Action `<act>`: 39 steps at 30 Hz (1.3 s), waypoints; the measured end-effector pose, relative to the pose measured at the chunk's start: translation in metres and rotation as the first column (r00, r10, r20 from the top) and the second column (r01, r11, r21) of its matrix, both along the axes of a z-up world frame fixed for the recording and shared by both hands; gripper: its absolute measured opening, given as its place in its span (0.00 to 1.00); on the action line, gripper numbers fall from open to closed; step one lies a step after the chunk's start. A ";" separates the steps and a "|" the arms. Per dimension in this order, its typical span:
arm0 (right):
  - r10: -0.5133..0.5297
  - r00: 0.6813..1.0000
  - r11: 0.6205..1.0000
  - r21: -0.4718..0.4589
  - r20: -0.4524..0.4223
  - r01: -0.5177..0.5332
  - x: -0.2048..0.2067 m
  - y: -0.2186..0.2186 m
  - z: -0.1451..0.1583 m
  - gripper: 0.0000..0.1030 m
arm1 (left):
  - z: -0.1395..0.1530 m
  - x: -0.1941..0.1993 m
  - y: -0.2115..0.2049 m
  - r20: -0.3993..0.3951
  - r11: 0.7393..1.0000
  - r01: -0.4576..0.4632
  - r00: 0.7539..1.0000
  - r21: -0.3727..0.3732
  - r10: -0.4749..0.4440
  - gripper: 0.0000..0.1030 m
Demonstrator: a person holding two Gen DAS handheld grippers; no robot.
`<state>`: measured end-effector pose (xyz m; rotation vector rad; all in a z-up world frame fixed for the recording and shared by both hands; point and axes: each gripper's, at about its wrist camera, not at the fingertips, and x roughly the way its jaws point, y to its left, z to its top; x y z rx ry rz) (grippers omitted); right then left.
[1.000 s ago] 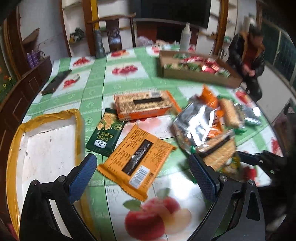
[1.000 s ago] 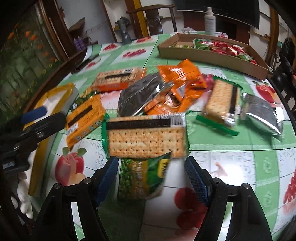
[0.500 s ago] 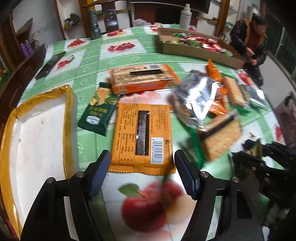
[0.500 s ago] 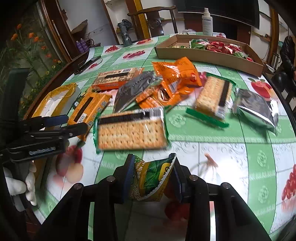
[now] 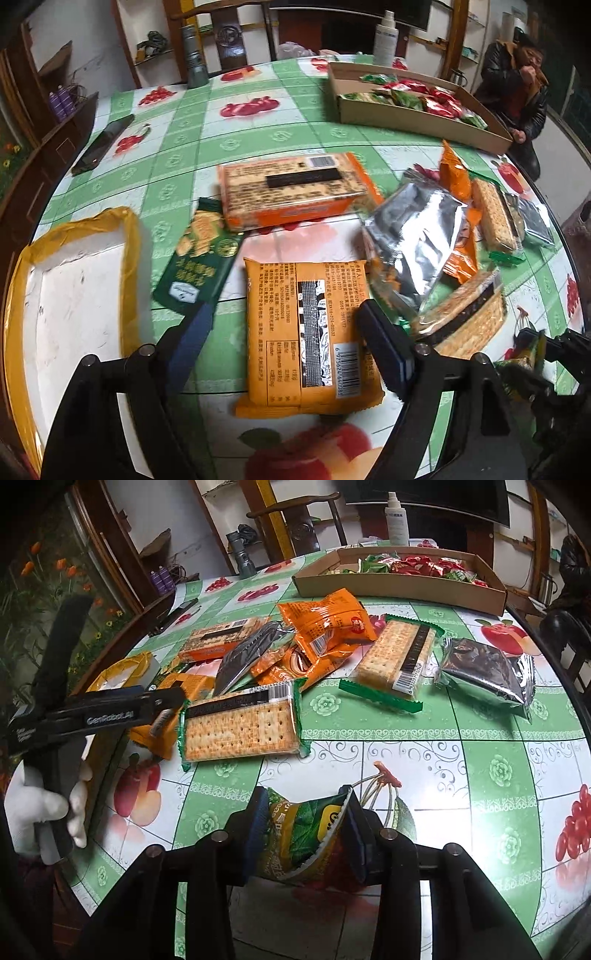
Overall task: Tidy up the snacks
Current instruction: 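Grasp the green pea snack bag with the right tool while the left tool grasps an orange biscuit pack, then lift both held packs and carry them toward the white yellow-rimmed tray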
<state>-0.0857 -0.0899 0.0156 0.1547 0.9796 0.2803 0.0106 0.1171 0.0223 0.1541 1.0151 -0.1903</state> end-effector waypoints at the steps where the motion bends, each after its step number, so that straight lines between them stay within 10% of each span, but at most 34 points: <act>1: 0.011 1.000 1.000 0.010 -0.001 -0.011 -0.001 0.000 0.000 0.53 | 0.000 -0.002 -0.002 0.004 1.000 0.018 1.000 0.000 -0.018 0.79; 3: 0.027 1.000 1.000 0.007 0.001 -0.027 -0.002 0.004 0.001 0.67 | 0.002 -0.008 -0.003 0.011 0.997 0.066 0.998 -0.039 -0.065 0.55; 7: 0.038 0.999 0.999 -0.037 0.004 -0.038 -0.006 0.011 0.000 0.55 | 0.007 -0.020 -0.002 0.022 0.996 0.084 0.996 -0.042 -0.083 0.17; 8: 0.039 0.999 0.998 -0.044 0.001 -0.039 -0.006 0.012 0.000 0.41 | 0.007 -0.023 0.000 0.021 0.995 0.081 0.997 -0.052 -0.080 0.17; 13: 0.038 0.999 0.998 -0.042 -0.004 -0.038 -0.012 0.013 0.000 0.40 | 0.013 -0.032 0.016 0.014 0.986 0.019 1.000 -0.165 -0.017 0.19; 15: 0.038 0.999 0.998 -0.046 -0.004 -0.038 -0.015 0.014 0.000 0.40 | 0.018 -0.031 0.021 0.020 0.978 0.014 1.000 -0.209 -0.010 0.43; 18: 0.033 0.999 0.999 -0.040 -0.005 -0.033 -0.017 0.014 0.000 0.41 | 0.020 -0.026 0.020 0.024 0.982 -0.014 1.000 -0.187 0.019 0.72; 25: 0.026 1.000 0.999 -0.033 0.000 -0.026 -0.018 0.014 0.000 0.41 | -0.003 -0.011 -0.009 0.021 0.999 0.026 0.999 -0.040 -0.026 0.76; 29: 0.027 1.000 0.999 -0.017 0.001 -0.027 -0.019 0.011 -0.001 0.42 | -0.016 -0.017 -0.025 0.003 0.995 0.098 0.995 -0.018 -0.098 0.73; 34: 0.033 0.999 0.999 0.009 0.005 -0.033 -0.020 0.009 0.000 0.40 | -0.012 -0.026 -0.021 0.024 0.986 0.119 0.993 -0.116 -0.117 0.52; 36: 0.032 0.999 0.999 0.017 0.017 -0.032 -0.023 0.009 0.001 0.39 | -0.005 -0.031 -0.016 0.033 0.977 0.117 0.993 -0.180 -0.113 0.28; 39: 0.031 0.999 0.999 0.031 0.040 -0.033 -0.028 0.007 0.006 0.39 | 0.008 -0.042 -0.010 0.060 0.968 0.118 0.992 -0.221 -0.107 0.23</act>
